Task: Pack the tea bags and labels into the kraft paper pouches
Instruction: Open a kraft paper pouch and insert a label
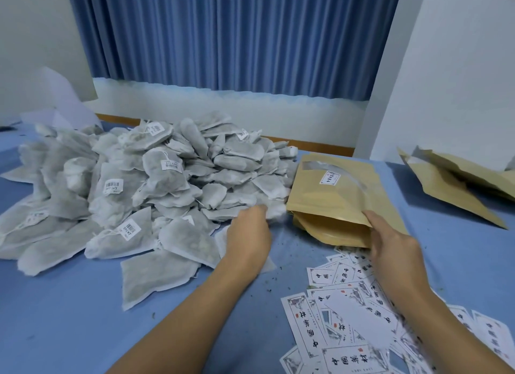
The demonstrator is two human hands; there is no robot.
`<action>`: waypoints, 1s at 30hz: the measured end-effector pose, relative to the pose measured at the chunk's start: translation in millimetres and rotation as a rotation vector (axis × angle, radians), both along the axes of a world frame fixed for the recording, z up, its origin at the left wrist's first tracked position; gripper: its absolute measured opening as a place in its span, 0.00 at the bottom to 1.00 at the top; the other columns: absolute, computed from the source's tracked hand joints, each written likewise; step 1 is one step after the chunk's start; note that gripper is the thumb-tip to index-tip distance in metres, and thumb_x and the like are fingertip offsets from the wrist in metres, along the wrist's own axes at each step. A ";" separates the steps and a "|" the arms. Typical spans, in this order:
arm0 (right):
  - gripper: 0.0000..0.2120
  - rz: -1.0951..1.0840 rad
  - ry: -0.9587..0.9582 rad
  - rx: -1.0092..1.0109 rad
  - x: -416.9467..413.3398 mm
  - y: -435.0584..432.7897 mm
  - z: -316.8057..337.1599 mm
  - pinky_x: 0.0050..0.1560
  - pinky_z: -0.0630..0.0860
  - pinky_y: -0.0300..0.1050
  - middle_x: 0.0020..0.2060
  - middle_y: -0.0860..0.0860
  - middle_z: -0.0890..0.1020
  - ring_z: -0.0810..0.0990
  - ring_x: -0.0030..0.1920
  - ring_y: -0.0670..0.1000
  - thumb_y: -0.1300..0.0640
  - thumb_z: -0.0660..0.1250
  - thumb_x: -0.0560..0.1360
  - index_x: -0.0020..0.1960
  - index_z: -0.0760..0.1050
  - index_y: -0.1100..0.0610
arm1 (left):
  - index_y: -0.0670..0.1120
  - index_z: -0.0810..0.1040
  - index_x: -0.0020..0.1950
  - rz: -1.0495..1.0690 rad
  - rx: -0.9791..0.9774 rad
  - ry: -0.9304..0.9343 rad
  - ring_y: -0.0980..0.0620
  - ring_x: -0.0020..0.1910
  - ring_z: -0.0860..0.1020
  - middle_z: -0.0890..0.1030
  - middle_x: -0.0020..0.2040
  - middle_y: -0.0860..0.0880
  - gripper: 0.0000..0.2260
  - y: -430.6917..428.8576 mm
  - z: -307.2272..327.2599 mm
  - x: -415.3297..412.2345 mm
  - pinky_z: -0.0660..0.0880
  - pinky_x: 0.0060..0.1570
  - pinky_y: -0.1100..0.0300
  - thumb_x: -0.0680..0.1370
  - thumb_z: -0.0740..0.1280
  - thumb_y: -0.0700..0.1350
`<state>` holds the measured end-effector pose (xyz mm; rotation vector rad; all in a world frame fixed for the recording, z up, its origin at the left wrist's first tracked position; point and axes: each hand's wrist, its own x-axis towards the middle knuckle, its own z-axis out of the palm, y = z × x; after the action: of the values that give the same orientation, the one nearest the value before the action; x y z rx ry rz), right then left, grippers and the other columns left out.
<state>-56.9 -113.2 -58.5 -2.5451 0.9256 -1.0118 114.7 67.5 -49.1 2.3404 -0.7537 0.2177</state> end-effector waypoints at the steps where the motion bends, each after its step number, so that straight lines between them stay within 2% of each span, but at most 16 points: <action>1: 0.21 0.000 -0.008 0.006 -0.3 0.0 -0.1 0.34 0.77 0.55 0.28 0.57 0.76 0.74 0.30 0.60 0.64 0.60 0.81 0.71 0.74 0.49 | 0.48 0.73 0.41 -0.012 -0.171 0.016 0.46 0.38 0.75 0.78 0.37 0.49 0.09 -1.2 -0.4 -1.8 0.69 0.35 0.53 0.76 0.60 0.34; 3: 0.21 -0.005 -0.035 0.020 -0.4 -0.5 -0.1 0.35 0.77 0.55 0.28 0.58 0.76 0.74 0.30 0.61 0.64 0.60 0.81 0.70 0.75 0.49 | 0.52 0.74 0.39 0.001 -0.484 0.023 0.54 0.32 0.70 0.74 0.31 0.55 0.11 -4.8 0.4 -10.4 0.64 0.31 0.59 0.79 0.63 0.38; 5: 0.22 -0.015 -0.051 0.029 -0.5 -1.7 0.1 0.35 0.77 0.55 0.29 0.58 0.76 0.74 0.30 0.61 0.65 0.60 0.81 0.70 0.75 0.50 | 0.51 0.79 0.46 -0.010 -0.688 -0.059 0.56 0.36 0.71 0.75 0.36 0.57 0.09 -7.4 1.5 -18.0 0.65 0.34 0.62 0.79 0.66 0.37; 8: 0.22 -0.017 -0.056 0.021 -1.3 -2.6 0.0 0.36 0.77 0.55 0.30 0.57 0.76 0.74 0.30 0.60 0.66 0.61 0.80 0.70 0.75 0.49 | 0.42 0.84 0.52 -0.108 -0.859 -0.264 0.52 0.46 0.74 0.75 0.46 0.49 0.11 -9.7 4.2 -27.6 0.69 0.45 0.67 0.74 0.69 0.30; 10: 0.22 -0.003 -0.062 0.005 -1.6 -2.1 0.3 0.37 0.77 0.54 0.31 0.58 0.78 0.74 0.32 0.60 0.66 0.61 0.80 0.69 0.76 0.49 | 0.40 0.84 0.54 -0.207 -0.883 -0.360 0.52 0.44 0.74 0.74 0.44 0.45 0.15 -12.1 4.6 -36.2 0.69 0.44 0.68 0.72 0.69 0.26; 13: 0.22 0.012 -0.072 0.002 -0.9 -1.3 2.4 0.38 0.78 0.56 0.33 0.59 0.80 0.75 0.33 0.62 0.66 0.62 0.79 0.69 0.76 0.50 | 0.39 0.84 0.55 -0.388 -0.771 -0.490 0.51 0.39 0.73 0.74 0.41 0.46 0.20 -19.6 -2.4 -53.3 0.71 0.34 0.62 0.68 0.67 0.22; 16: 0.24 0.035 -0.017 0.031 -2.5 -3.2 2.1 0.38 0.78 0.55 0.36 0.55 0.81 0.77 0.36 0.60 0.65 0.66 0.75 0.68 0.75 0.46 | 0.41 0.84 0.56 -0.568 -0.507 -0.539 0.50 0.40 0.74 0.75 0.42 0.46 0.22 -28.1 -12.2 -67.2 0.70 0.27 0.55 0.66 0.67 0.26; 19: 0.23 0.022 -0.024 0.069 -2.7 -4.0 0.9 0.38 0.79 0.53 0.34 0.53 0.79 0.78 0.35 0.57 0.61 0.65 0.76 0.67 0.73 0.43 | 0.45 0.82 0.56 -0.615 -0.157 -0.532 0.49 0.41 0.73 0.75 0.45 0.48 0.19 -36.0 -20.4 -74.5 0.68 0.25 0.57 0.68 0.70 0.31; 22: 0.19 0.006 -0.082 0.022 1.0 -4.9 -0.3 0.38 0.79 0.56 0.34 0.58 0.79 0.76 0.34 0.61 0.61 0.60 0.80 0.69 0.75 0.48 | 0.48 0.80 0.51 -0.542 0.123 -0.551 0.49 0.38 0.75 0.74 0.44 0.50 0.21 -40.4 -26.2 -77.1 0.64 0.24 0.61 0.61 0.75 0.33; 25: 0.19 0.025 -0.100 -0.015 2.5 -4.7 -1.5 0.36 0.78 0.57 0.32 0.58 0.79 0.75 0.32 0.61 0.63 0.60 0.81 0.68 0.75 0.50 | 0.48 0.79 0.53 -0.486 0.163 -0.489 0.48 0.41 0.76 0.75 0.46 0.49 0.22 -44.6 -26.4 -77.9 0.61 0.28 0.59 0.61 0.74 0.32; 28: 0.19 0.042 -0.094 -0.036 1.5 -5.5 -1.3 0.34 0.77 0.56 0.30 0.58 0.77 0.74 0.31 0.62 0.64 0.60 0.80 0.67 0.76 0.51 | 0.48 0.80 0.53 -0.368 0.168 -0.478 0.47 0.43 0.78 0.76 0.46 0.48 0.18 -52.1 -14.0 -80.9 0.58 0.28 0.59 0.65 0.73 0.34; 30: 0.19 0.063 -0.082 -0.063 0.9 -5.7 -0.3 0.33 0.76 0.55 0.30 0.56 0.77 0.74 0.31 0.60 0.65 0.59 0.80 0.67 0.75 0.51 | 0.45 0.77 0.55 -0.338 0.198 -0.440 0.44 0.48 0.77 0.75 0.50 0.46 0.15 -62.8 -3.1 -79.2 0.59 0.31 0.55 0.70 0.68 0.33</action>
<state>-56.0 -118.9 -58.8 -2.5446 0.7991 -1.1342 35.4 4.7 -52.2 2.3236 -1.4260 0.5384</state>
